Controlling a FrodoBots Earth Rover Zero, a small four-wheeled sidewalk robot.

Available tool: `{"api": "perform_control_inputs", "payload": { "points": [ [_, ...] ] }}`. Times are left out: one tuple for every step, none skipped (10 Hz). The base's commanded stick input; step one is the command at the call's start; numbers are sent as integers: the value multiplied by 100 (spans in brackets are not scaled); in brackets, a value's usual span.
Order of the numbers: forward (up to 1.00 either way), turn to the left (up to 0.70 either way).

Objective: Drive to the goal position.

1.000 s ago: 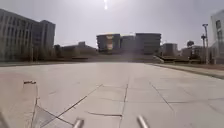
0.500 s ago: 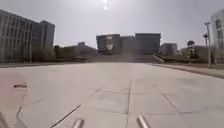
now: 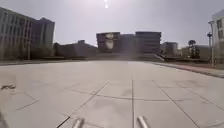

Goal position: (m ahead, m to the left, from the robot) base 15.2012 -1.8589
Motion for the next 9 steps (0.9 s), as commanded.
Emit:
{"api": "perform_control_inputs", "payload": {
  "points": [
    [70, 1],
    [70, 1],
    [70, 1],
    [70, 1],
    [70, 1],
    [70, 1],
    [70, 1],
    [70, 1],
    [70, 1]
  ]
}}
